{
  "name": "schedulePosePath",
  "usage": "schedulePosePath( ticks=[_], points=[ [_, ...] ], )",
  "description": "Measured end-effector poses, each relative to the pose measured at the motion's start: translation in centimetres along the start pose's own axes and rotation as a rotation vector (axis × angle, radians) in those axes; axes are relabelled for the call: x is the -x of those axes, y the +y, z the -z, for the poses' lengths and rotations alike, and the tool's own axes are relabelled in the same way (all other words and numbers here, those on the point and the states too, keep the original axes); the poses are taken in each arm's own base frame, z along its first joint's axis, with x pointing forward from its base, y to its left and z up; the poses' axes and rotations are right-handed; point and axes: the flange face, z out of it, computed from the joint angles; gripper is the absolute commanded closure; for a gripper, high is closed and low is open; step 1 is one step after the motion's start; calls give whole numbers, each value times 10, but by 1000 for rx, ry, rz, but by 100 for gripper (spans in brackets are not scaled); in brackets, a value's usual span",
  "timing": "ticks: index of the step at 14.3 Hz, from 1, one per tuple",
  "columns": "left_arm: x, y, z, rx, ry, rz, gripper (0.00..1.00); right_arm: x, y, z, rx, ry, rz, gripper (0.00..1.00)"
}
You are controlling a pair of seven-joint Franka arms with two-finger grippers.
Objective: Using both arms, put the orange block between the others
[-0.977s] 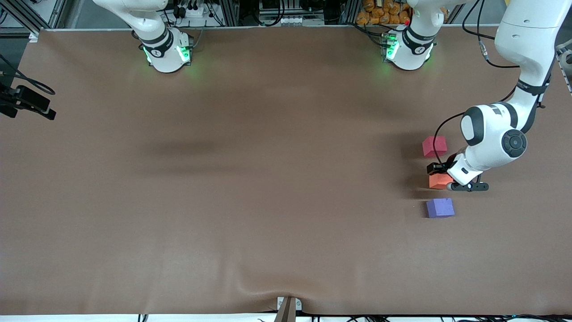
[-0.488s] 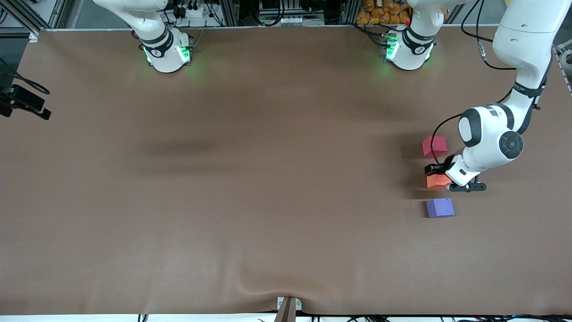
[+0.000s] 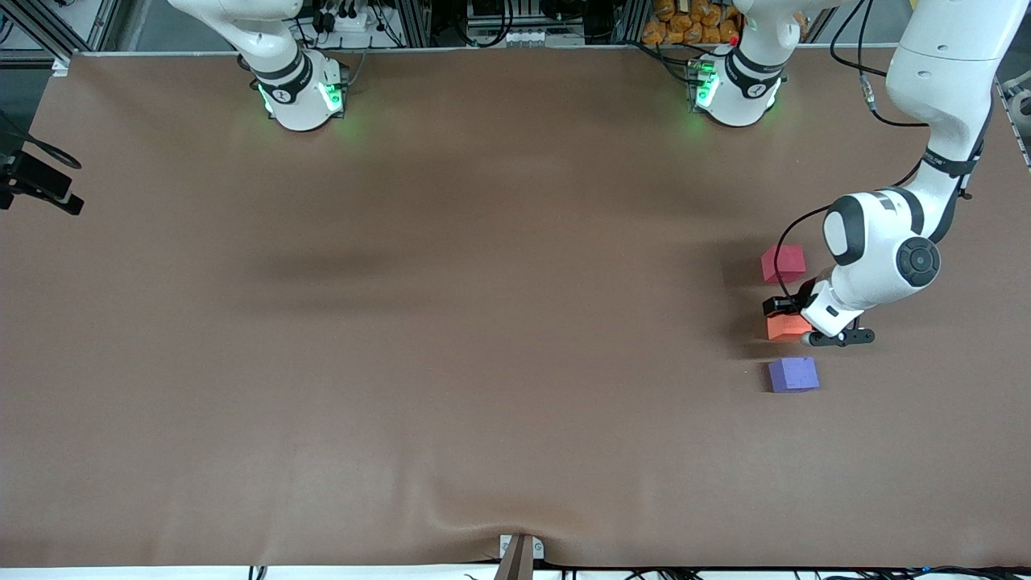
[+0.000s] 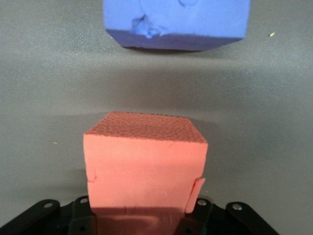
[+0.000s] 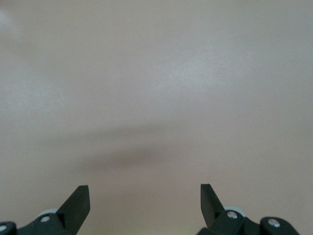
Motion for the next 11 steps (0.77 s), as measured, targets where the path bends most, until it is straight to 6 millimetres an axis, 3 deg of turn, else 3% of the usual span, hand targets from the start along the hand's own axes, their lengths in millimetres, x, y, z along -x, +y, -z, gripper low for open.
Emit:
schedulePosePath(
  ticks=[4,6,8,11],
  points=[
    [-7,4,9,1,26,-7,0,0,0,0,0,0,0,0],
    [-19,11,30,3,65,-18,0,0,0,0,0,1,0,0],
    [-30,20,68,8,77,-33,0,0,0,0,0,1,0,0],
    [-39,32,154,11,84,-53,0,0,0,1,0,1,0,0]
  ],
)
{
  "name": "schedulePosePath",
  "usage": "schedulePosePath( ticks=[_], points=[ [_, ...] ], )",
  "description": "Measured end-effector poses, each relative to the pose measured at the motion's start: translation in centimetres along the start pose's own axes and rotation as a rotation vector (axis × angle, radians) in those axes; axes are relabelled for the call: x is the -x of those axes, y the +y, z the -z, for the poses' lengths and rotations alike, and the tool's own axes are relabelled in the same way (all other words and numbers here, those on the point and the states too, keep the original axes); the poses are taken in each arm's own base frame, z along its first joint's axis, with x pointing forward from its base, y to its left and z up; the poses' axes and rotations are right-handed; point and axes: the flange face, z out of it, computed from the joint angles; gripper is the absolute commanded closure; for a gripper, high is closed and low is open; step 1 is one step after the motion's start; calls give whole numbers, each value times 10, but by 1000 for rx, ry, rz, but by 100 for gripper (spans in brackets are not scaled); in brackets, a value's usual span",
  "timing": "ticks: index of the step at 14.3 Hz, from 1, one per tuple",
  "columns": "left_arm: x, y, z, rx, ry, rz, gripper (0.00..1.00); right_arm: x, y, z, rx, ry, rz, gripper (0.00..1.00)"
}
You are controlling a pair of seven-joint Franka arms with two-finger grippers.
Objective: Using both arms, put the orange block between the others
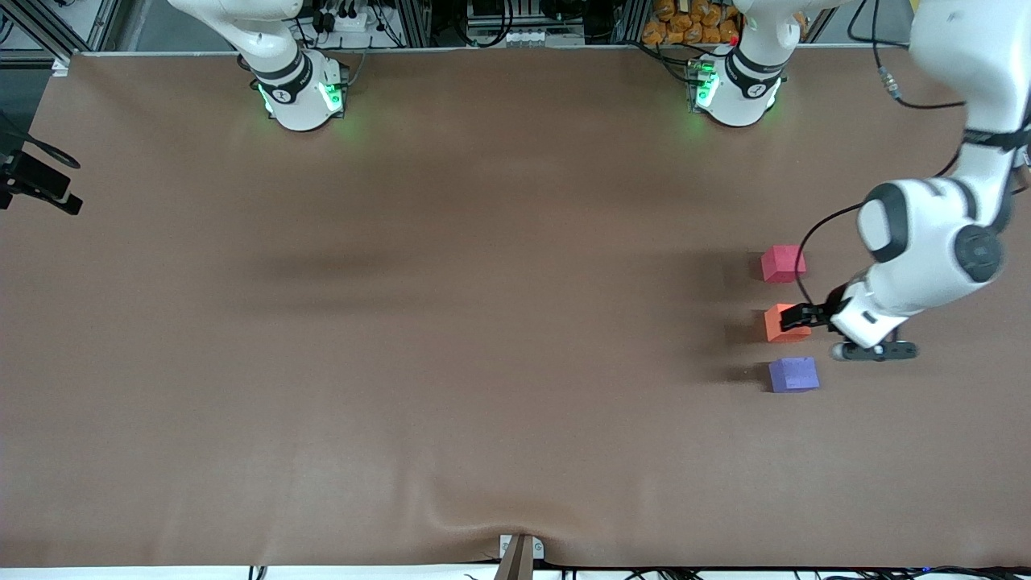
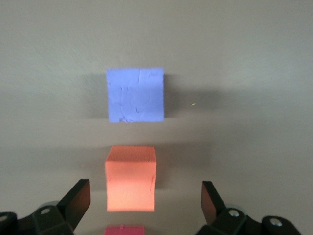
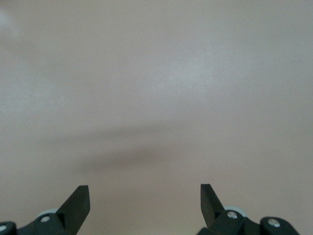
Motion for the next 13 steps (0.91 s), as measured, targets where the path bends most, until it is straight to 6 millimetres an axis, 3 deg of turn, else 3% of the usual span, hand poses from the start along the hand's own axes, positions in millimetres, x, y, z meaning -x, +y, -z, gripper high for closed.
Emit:
schedulePosePath(
  ticks=[3,8,11,13],
  points=[
    [1,9,90,-3,7,-14,0,0,0,0,0,0,0,0],
    [20,15,238,-8,-4,-23,0,0,0,0,0,0,0,0],
    [37,22,302,-21,3,-36,0,0,0,0,0,0,0,0],
    [58,30,336,-27,26,-45,0,0,-1,1,0,0,1,0]
  ],
)
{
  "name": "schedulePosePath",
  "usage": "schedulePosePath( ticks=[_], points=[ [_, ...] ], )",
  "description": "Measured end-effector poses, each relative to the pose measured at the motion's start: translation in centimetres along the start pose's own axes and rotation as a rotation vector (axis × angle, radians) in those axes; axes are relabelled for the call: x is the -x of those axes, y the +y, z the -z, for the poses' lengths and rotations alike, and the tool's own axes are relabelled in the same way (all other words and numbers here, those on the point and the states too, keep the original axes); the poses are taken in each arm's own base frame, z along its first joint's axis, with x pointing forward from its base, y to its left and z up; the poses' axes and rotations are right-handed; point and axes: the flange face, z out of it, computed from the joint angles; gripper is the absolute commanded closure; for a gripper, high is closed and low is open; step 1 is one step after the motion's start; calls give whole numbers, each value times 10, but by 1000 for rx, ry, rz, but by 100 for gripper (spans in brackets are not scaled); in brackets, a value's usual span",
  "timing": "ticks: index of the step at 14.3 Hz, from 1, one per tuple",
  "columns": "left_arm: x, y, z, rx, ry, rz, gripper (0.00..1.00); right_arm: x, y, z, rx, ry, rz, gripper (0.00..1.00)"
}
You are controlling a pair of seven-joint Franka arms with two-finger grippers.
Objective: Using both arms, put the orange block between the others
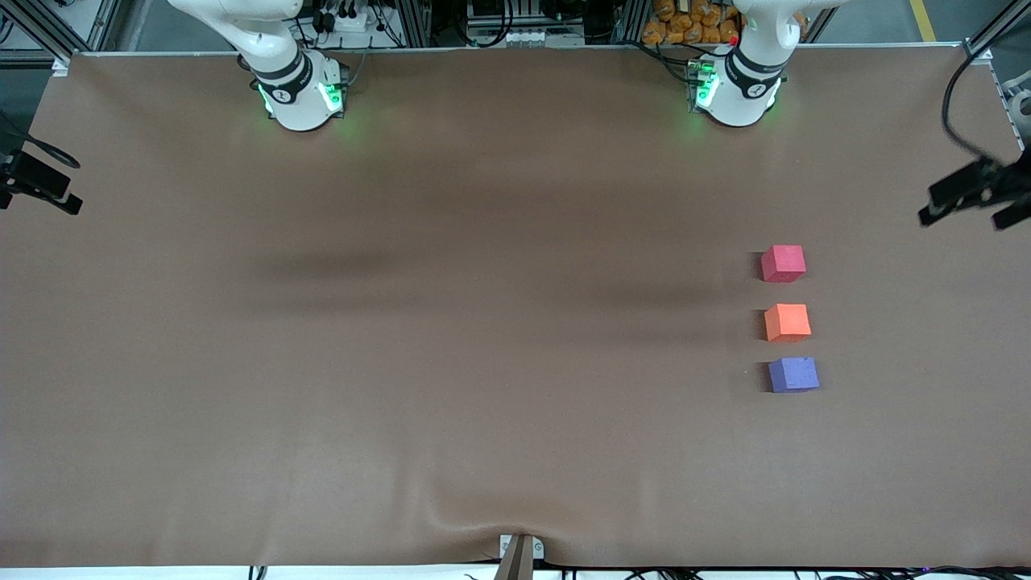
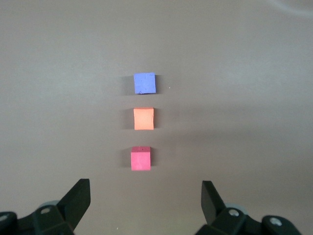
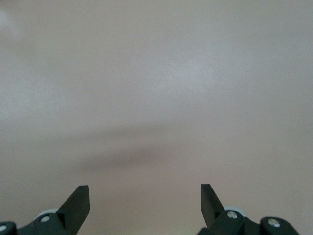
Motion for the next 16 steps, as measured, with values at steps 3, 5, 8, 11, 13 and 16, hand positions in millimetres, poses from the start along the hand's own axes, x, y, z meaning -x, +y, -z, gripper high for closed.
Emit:
schedulePosePath(
  ticks=[3,5,8,11,13,16],
  points=[
    [29,21,28,-7,-7,-20,0,0,0,0,0,0,1,0],
    [31,33,27,-9,-12,-30,0,0,-1,0,0,0,1,0],
    [22,35,6,-14,-14,-22,0,0,-1,0,0,0,2,0],
    [17,46,-20,-44,-29,37,0,0,-1,0,0,0,2,0],
    [17,60,-26,-62,-29,51,0,0,-1,0,0,0,3,0],
    [17,62,-25,-69,-23,56,0,0,-1,0,0,0,3,0]
  ],
)
